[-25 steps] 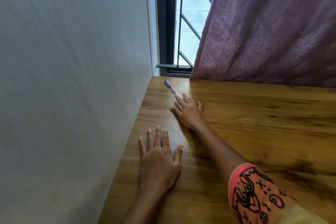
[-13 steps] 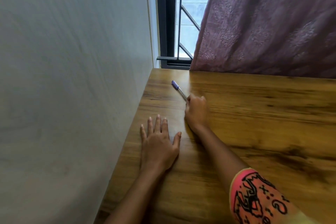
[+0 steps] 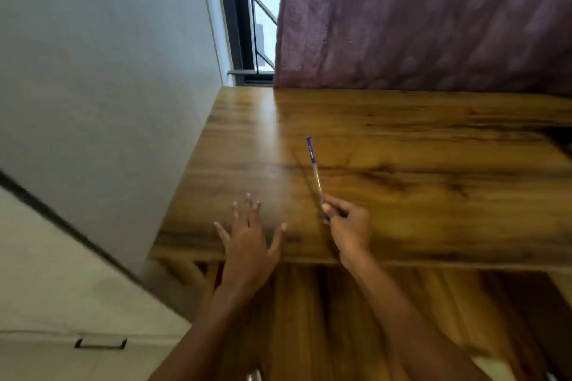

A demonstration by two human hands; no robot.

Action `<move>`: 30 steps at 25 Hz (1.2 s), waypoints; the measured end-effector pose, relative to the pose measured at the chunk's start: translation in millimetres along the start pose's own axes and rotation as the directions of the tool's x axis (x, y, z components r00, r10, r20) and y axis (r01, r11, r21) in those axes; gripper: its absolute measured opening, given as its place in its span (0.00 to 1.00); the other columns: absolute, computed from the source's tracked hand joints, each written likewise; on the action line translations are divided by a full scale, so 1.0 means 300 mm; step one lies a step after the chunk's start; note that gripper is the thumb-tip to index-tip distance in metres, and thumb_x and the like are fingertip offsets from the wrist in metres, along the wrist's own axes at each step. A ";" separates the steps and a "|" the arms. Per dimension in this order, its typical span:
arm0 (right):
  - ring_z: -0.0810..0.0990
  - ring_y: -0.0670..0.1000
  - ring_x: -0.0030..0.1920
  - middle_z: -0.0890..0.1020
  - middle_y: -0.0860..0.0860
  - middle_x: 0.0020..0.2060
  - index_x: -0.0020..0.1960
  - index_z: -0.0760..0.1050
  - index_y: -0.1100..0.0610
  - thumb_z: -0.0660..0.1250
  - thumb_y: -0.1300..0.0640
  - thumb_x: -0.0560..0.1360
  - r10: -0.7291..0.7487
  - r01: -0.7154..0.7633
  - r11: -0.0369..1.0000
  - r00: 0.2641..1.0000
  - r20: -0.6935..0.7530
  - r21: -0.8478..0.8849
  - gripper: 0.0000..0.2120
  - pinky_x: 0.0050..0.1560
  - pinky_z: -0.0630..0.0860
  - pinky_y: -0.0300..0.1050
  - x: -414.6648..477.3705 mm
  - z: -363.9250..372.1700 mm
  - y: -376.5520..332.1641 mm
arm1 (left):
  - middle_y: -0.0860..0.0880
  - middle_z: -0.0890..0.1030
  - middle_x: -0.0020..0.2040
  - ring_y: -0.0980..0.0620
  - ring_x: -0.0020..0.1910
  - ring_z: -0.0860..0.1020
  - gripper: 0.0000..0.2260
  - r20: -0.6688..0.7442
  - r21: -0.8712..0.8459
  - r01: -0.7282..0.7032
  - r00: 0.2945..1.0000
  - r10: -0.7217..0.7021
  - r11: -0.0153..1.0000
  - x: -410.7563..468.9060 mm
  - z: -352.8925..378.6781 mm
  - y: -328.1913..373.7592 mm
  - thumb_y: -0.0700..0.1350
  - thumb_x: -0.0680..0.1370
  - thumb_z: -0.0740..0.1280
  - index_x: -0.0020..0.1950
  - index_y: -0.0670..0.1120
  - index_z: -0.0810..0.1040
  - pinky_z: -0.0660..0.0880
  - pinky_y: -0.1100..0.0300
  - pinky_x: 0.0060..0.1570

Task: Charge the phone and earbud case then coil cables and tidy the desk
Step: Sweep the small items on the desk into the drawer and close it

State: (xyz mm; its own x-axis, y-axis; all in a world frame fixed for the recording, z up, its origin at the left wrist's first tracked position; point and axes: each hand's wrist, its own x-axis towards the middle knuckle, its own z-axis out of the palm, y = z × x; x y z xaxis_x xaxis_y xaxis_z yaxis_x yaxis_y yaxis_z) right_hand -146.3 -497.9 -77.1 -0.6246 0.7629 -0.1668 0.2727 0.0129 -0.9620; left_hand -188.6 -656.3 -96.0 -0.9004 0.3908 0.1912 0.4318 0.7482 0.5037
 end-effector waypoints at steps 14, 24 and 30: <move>0.71 0.49 0.65 0.76 0.49 0.63 0.63 0.74 0.49 0.63 0.61 0.76 -0.197 0.333 0.463 0.942 0.271 -0.821 0.17 0.64 0.71 0.44 -0.349 -0.605 0.448 | 0.52 0.43 0.77 0.54 0.71 0.32 0.28 0.194 0.140 0.043 0.978 -0.070 0.989 -0.819 0.149 0.212 0.60 0.79 0.46 0.75 0.50 0.46 0.31 0.52 0.69; 0.75 0.49 0.59 0.78 0.51 0.58 0.60 0.75 0.52 0.59 0.54 0.79 -0.227 0.396 0.575 0.918 0.325 -0.716 0.12 0.57 0.74 0.45 -0.363 -0.579 0.457 | 0.47 0.59 0.75 0.52 0.74 0.47 0.23 0.019 0.096 -0.005 1.000 0.003 0.995 -0.893 0.106 0.236 0.54 0.79 0.55 0.72 0.45 0.63 0.38 0.54 0.70; 0.74 0.43 0.49 0.82 0.50 0.48 0.53 0.80 0.57 0.64 0.55 0.76 -0.502 0.521 0.703 0.845 0.182 -0.484 0.10 0.47 0.69 0.37 -0.579 -0.682 0.384 | 0.43 0.69 0.70 0.47 0.71 0.59 0.21 -0.093 0.065 -0.072 0.993 0.078 0.995 -0.988 0.048 0.319 0.51 0.76 0.59 0.66 0.43 0.71 0.52 0.44 0.68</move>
State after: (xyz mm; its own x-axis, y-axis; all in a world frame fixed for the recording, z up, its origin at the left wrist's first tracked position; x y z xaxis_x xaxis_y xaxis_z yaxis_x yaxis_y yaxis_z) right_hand 143.3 -496.8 -114.8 -0.7980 0.5210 0.3028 0.2202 0.7198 -0.6584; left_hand 120.3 -692.7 -116.5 -0.8653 0.3962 0.3071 0.4977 0.7516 0.4329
